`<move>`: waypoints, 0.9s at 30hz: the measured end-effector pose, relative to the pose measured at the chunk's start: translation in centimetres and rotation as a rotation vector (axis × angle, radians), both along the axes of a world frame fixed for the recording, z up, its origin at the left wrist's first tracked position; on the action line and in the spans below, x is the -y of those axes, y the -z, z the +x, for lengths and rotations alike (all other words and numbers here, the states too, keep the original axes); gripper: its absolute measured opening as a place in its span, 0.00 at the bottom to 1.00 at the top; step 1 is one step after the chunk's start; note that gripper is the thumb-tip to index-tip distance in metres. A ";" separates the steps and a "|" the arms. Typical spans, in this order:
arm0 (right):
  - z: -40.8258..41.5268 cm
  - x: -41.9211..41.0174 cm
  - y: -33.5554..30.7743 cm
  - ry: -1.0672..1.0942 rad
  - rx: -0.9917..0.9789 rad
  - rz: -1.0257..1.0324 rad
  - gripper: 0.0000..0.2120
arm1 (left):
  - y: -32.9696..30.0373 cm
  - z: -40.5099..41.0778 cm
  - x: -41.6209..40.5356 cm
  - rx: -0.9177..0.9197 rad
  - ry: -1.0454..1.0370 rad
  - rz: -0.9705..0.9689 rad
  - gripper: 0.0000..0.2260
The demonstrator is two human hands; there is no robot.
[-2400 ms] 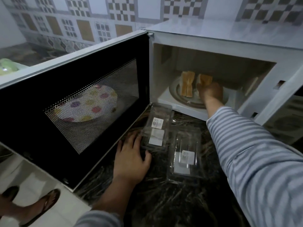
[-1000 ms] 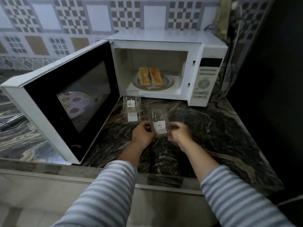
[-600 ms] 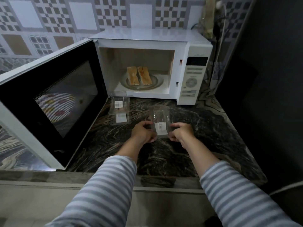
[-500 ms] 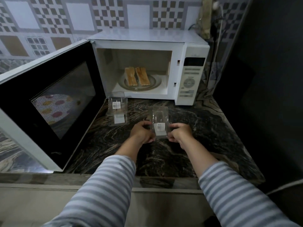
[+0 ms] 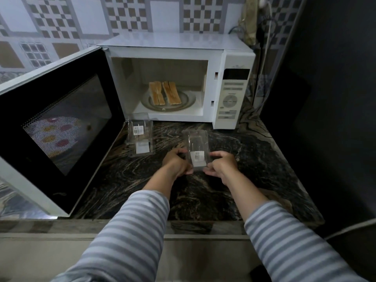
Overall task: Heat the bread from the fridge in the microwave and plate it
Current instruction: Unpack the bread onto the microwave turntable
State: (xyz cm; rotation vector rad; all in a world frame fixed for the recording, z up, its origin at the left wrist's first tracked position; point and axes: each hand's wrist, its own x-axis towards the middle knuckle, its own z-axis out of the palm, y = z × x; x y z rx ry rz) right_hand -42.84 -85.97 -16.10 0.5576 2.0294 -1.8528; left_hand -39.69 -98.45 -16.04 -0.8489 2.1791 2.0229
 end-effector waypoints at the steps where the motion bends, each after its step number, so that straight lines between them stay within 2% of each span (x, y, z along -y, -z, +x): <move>1: 0.0 0.0 0.0 0.005 0.001 -0.001 0.17 | 0.0 -0.1 0.0 0.009 -0.005 0.009 0.22; 9: 0.2 0.1 0.1 0.063 -0.036 0.030 0.15 | 0.8 0.1 -0.1 -0.017 0.044 -0.089 0.19; 17: -0.6 0.1 1.0 0.060 -0.080 0.099 0.25 | 0.5 0.2 -0.6 -0.010 0.038 -0.115 0.18; 23: -0.9 -0.1 0.9 0.044 -0.076 0.114 0.24 | 0.5 -0.6 -0.6 0.024 0.024 -0.171 0.18; 25: -0.7 -0.1 0.7 0.034 -0.111 0.174 0.21 | 0.9 -0.5 -0.6 -0.001 0.056 -0.201 0.17; 27: -0.4 -0.1 0.4 -0.013 -0.170 0.326 0.19 | 1.0 -0.1 -0.4 -0.060 0.096 -0.231 0.13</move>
